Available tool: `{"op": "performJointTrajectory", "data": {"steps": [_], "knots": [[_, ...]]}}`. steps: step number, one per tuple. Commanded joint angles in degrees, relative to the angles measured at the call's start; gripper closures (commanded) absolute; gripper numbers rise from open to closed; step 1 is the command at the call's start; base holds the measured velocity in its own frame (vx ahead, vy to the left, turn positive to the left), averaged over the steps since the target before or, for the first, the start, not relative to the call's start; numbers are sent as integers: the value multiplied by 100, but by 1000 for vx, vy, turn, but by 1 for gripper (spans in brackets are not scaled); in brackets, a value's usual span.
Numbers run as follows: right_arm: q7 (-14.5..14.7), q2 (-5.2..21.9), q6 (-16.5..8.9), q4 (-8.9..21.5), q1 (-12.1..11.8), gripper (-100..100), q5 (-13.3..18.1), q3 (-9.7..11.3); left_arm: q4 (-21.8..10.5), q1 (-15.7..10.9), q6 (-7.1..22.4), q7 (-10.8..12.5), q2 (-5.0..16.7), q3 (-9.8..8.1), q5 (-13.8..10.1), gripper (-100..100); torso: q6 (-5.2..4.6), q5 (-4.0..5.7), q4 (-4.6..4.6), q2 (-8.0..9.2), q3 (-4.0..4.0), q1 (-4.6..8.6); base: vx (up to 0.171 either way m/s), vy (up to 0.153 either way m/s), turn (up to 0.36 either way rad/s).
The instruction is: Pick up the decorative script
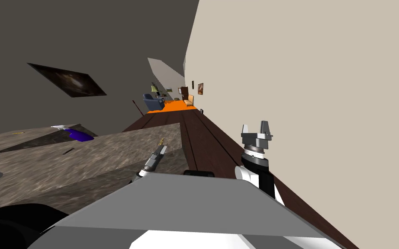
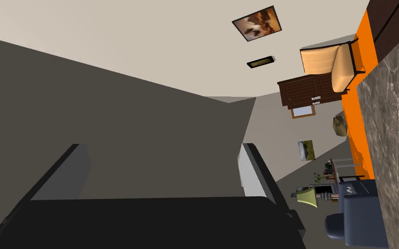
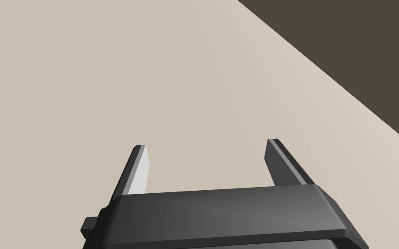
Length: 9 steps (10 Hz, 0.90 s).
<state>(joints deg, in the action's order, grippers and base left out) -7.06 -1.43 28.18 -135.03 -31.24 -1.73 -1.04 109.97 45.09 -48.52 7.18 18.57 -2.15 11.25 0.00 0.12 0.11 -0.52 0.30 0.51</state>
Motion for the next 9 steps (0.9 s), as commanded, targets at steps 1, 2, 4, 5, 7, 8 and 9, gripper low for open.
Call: {"op": "performJointTrajectory", "data": {"steps": [1, 2, 4, 5, 7, 8, 9], "knots": [[0, 0, 0, 0, 0, 0, 0, 0, -187, 121, -115, 36, 108, -61, 54, -100, 0, 0, 0, 0, 0, 0, 90, -95, 11], [0, 0, 0, 0, 1, 0, 0, 0, -377, 325, -309, 55, 233, -120, 155, -100, 0, -2, -2, 14, -7, -14, 65, -66, -5], [0, 1, 0, 0, 1, 0, 0, -1, -668, 530, -497, 74, 354, -183, 255, -100, -1, -7, -6, 31, -17, -34, 57, -61, -4], [0, 1, 0, 0, 1, 0, 0, 0, -843, 720, -678, 95, 472, -249, 352, -100, 0, -6, -6, 30, -17, -27, 120, -106, -11], [0, 1, 0, 0, 1, 0, 0, -1, -1078, 941, -848, 117, 585, -318, 444, -100, 0, -4, -3, 19, -10, -21, 61, -66, 45], [0, 1, 0, 0, 1, 0, 0, -1, -1064, 941, -848, 117, 585, -318, 444, -100, 1, -5, -7, 36, -20, -29, 22, -44, -1], [0, 1, 0, 0, 2, 0, 0, -1, -1195, 941, -848, 117, 585, -318, 444, -100, -3, -8, -9, 40, -23, -36, 12, -24, -24]]}}
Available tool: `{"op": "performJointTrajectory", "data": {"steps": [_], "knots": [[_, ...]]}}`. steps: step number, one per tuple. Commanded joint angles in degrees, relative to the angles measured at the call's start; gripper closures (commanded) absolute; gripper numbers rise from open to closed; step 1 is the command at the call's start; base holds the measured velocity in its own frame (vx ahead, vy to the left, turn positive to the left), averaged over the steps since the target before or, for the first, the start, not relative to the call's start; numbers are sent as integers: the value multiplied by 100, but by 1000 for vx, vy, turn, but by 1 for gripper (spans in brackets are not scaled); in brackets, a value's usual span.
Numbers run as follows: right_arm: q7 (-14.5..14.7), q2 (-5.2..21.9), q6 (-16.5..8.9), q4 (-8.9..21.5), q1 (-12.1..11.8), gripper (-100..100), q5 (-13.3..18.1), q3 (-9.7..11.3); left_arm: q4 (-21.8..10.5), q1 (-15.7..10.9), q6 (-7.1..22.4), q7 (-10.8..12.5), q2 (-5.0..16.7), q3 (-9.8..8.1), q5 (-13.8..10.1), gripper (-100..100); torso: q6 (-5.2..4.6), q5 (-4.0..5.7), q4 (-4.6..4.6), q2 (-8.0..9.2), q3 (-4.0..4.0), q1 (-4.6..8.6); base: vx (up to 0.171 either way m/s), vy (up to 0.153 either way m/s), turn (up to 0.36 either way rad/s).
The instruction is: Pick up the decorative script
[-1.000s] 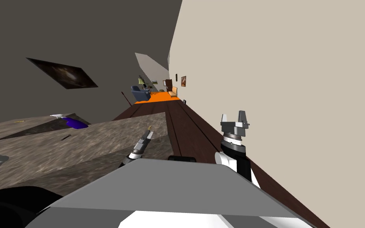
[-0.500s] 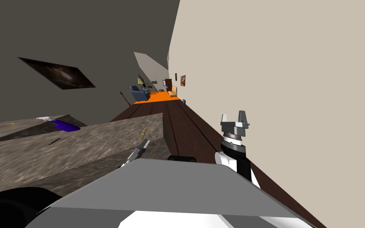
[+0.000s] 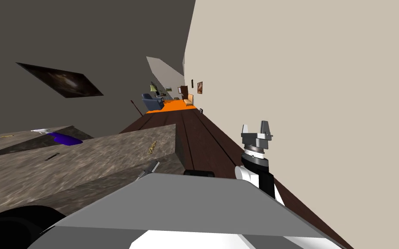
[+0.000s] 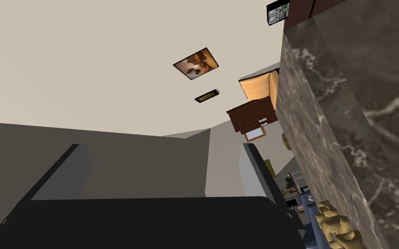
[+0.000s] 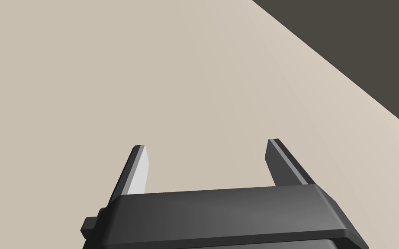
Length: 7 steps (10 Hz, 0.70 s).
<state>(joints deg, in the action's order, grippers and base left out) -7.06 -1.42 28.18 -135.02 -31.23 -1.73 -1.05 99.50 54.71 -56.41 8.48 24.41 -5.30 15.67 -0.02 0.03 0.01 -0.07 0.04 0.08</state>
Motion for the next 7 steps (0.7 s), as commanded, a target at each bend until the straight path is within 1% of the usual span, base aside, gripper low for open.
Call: {"op": "performJointTrajectory", "data": {"steps": [1, 2, 3, 4, 5, 6, 7], "knots": [[0, 0, 0, 0, 0, 0, 0, 0, -286, 181, -219, 11, 111, -75, 89, -100, 0, 0, 0, 0, 0, 0, 34, -45, 17], [0, 0, 0, 0, 0, 0, 0, 0, -562, 325, -366, 36, 216, -149, 172, -100, 1, 0, 1, -4, 2, 4, 114, -105, -125], [0, -1, 0, 0, -1, 0, 0, 1, -722, 378, -366, 36, 216, -149, 172, -100, -2, 4, 5, -27, 14, 24, 127, -102, -84], [0, -1, 0, 0, -1, 0, 0, 0, -891, 569, -499, 63, 316, -224, 249, -100, 0, 6, 8, -36, 20, 27, 115, -79, -44], [0, 0, 0, 0, -1, 0, 0, 0, -1026, 569, -499, 63, 316, -224, 249, -100, 0, 6, 8, -35, 20, 22, 81, -46, -7], [0, 0, 0, 0, -1, 0, 0, 0, -1248, 753, -618, 91, 409, -302, 320, -100, -1, 3, 6, -27, 16, 10, 90, -50, -71], [0, 0, 0, 0, -1, 0, 0, 0, -1341, 753, -618, 91, 409, -302, 320, -100, 0, 3, 6, -26, 15, 9, 65, -39, -21]]}}
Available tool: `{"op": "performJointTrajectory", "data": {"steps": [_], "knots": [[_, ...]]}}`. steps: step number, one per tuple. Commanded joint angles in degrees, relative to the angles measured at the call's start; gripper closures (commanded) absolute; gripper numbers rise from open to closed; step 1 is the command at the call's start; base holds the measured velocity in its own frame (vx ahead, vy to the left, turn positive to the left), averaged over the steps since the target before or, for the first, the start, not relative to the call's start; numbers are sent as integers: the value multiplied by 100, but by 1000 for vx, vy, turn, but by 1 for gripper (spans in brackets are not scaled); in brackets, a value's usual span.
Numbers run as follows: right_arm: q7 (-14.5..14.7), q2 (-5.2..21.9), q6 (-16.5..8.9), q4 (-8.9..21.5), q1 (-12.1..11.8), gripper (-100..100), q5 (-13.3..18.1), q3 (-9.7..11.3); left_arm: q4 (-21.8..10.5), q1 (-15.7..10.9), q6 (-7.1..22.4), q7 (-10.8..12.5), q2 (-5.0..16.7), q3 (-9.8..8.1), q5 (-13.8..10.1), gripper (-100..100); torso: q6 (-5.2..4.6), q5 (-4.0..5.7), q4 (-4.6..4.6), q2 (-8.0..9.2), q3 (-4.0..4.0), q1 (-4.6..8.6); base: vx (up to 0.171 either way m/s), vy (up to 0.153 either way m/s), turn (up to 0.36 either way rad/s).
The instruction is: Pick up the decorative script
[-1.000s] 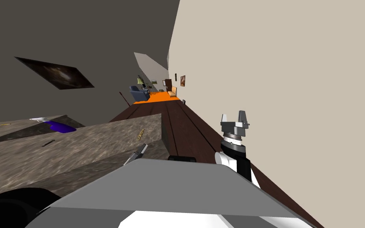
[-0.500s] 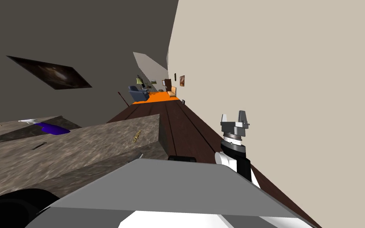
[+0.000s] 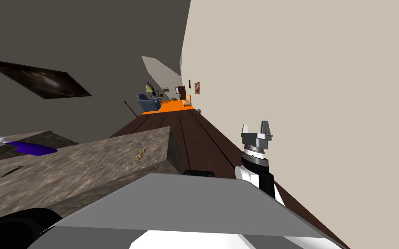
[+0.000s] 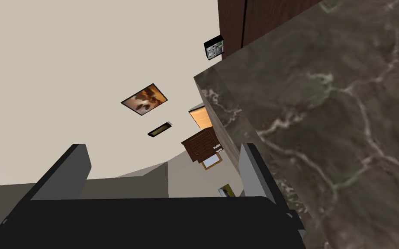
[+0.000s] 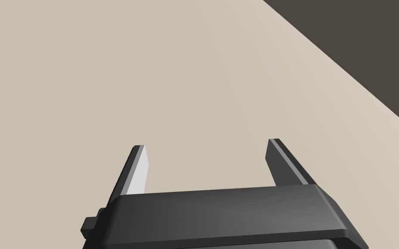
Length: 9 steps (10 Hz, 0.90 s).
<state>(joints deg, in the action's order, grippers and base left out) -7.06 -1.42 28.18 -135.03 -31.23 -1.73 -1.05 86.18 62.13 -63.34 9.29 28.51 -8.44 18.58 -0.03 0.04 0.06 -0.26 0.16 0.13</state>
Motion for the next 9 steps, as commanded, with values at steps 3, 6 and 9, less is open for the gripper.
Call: {"op": "performJointTrajectory", "data": {"steps": [3, 6, 9], "knots": [[0, 0, 0, 0, 0, 0, 0, 0, -596, 354, -119, 70, 165, -148, 154, -100, 0, 1, -2, 7, -4, 2, 60, -50, -63], [0, 0, 0, 0, 0, 0, 0, 0, -998, 511, -195, 101, 240, -231, 206, -100, -1, 0, 0, -1, 0, -3, 73, -32, -59], [0, 0, 0, 0, 0, 0, 0, 0, -1529, 793, -313, 164, 372, -402, 291, -100, 0, 0, 0, 1, 0, -4, 82, -30, -94]]}}
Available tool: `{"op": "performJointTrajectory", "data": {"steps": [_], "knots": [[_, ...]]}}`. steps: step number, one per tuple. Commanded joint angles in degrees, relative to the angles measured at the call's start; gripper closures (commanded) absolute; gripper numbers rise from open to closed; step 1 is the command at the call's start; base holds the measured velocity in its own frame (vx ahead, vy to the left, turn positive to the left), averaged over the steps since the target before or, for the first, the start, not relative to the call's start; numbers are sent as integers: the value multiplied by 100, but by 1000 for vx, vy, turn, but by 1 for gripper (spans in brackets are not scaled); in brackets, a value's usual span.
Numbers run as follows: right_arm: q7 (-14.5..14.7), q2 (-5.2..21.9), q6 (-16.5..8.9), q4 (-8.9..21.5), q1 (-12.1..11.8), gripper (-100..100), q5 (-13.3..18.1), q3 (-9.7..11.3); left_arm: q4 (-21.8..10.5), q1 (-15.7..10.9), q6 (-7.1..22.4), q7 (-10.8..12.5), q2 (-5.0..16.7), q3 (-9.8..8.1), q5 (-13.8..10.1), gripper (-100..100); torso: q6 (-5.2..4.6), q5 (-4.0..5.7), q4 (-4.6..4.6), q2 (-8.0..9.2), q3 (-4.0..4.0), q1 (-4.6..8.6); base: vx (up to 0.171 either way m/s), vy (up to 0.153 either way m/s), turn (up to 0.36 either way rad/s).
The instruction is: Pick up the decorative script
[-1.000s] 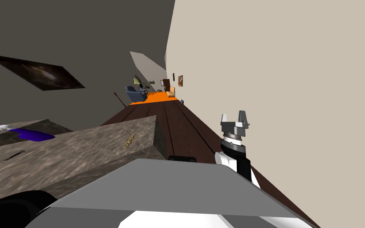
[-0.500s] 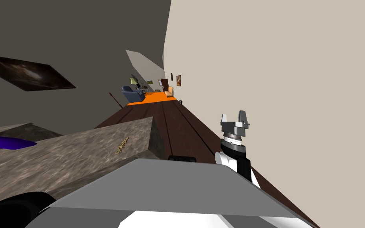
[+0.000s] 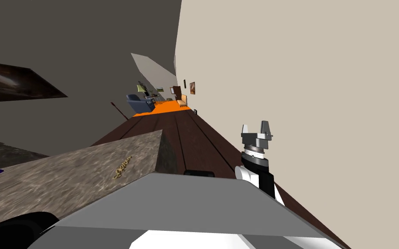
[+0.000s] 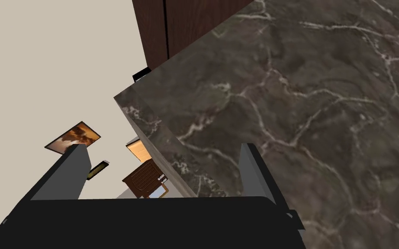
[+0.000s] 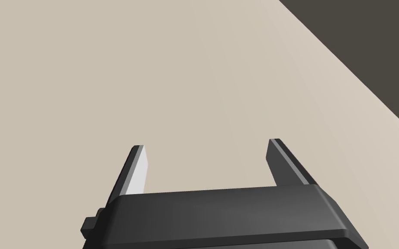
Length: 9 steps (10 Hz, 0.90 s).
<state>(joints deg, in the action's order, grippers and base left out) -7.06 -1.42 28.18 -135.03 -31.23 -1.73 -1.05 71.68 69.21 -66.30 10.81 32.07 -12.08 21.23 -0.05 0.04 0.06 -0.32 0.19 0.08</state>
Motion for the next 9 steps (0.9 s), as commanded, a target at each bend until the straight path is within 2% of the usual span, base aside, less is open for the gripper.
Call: {"op": "performJointTrajectory", "data": {"steps": [1, 4, 6, 7, 8, 9], "knots": [[0, 0, 0, 0, 0, 0, 0, 0, -225, 84, -16, 12, 16, -38, 27, -100, 0, 0, 0, 0, 0, 0, 75, -12, -58], [0, 0, 0, 0, 0, 0, 0, 0, -754, 320, -94, 75, 127, -212, 90, -100, 2, -1, -1, 5, -2, -5, 82, -13, -102], [0, 0, 0, 0, 0, 0, 0, 0, -892, 320, -94, 75, 127, -212, 90, -100, 2, -2, -1, 3, -1, -5, 63, -3, -41], [0, 0, 0, 0, 0, 0, 0, -1, -1147, 419, -121, 105, 175, -297, 115, -100, 3, -2, -3, 14, -7, -7, 76, -2, -157], [0, 0, 0, 0, 0, 0, 0, 0, -1215, 419, -121, 105, 175, -297, 115, -100, -2, -2, -2, 7, -4, -8, 77, 9, -75], [0, 0, 0, 0, 0, 0, 0, -1, -1440, 504, -142, 135, 220, -381, 136, -100, 2, -3, -1, 6, -3, -10, 112, 16, -131]]}}
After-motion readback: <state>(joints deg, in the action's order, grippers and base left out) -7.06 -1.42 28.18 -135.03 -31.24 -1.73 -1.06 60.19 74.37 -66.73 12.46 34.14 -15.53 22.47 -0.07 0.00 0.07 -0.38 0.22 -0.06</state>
